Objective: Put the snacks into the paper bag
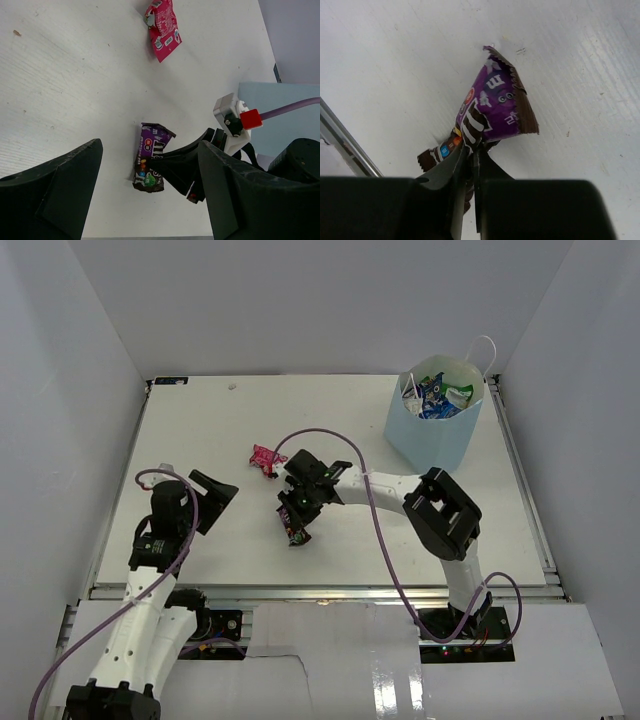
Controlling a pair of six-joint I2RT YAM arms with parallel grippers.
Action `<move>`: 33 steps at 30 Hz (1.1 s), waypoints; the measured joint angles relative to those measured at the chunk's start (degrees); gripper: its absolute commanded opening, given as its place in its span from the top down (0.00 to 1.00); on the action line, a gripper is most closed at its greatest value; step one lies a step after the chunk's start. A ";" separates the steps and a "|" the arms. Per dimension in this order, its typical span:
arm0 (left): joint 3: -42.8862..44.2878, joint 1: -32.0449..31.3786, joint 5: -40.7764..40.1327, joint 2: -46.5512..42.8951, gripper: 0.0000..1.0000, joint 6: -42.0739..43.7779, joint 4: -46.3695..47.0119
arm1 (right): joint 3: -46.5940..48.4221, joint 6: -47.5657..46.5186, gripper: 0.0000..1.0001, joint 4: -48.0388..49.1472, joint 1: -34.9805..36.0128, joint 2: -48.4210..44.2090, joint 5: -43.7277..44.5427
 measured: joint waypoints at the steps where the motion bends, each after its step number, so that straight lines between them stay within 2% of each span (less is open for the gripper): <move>1: -0.15 0.00 0.28 0.09 0.13 0.09 0.37 | 0.00 -0.70 0.92 0.04 -0.17 -0.24 -0.55; 5: -0.63 0.00 2.32 1.18 0.13 0.85 2.14 | -0.35 -5.20 0.92 0.04 -2.01 -2.43 -4.00; 10: -1.73 0.00 7.02 2.91 0.13 3.54 6.99 | -0.11 -19.47 0.92 -2.64 -9.75 -9.70 -16.70; 13: -2.23 0.00 10.27 5.31 0.13 5.51 11.23 | 4.50 -28.72 0.92 -7.80 -16.37 -16.00 -23.28; 16: -2.29 0.00 12.39 9.55 0.15 6.95 15.08 | 12.07 -34.16 0.92 -9.97 -22.21 -21.09 -26.77; 20: -1.64 0.00 14.45 18.64 0.17 8.90 18.78 | 24.65 -35.28 0.92 -10.49 -30.64 -26.27 -28.81; 23: 0.33 0.00 15.56 25.27 0.18 10.60 20.02 | 30.49 -33.07 0.92 -7.96 -38.36 -29.24 -28.02; 27: 4.24 0.00 16.35 31.71 0.18 13.20 21.00 | 31.52 -29.38 0.92 -5.90 -48.89 -30.77 -24.41; 33: 9.05 0.00 16.33 36.92 0.20 17.05 21.44 | 28.33 -27.30 0.92 -7.21 -56.74 -24.22 -15.82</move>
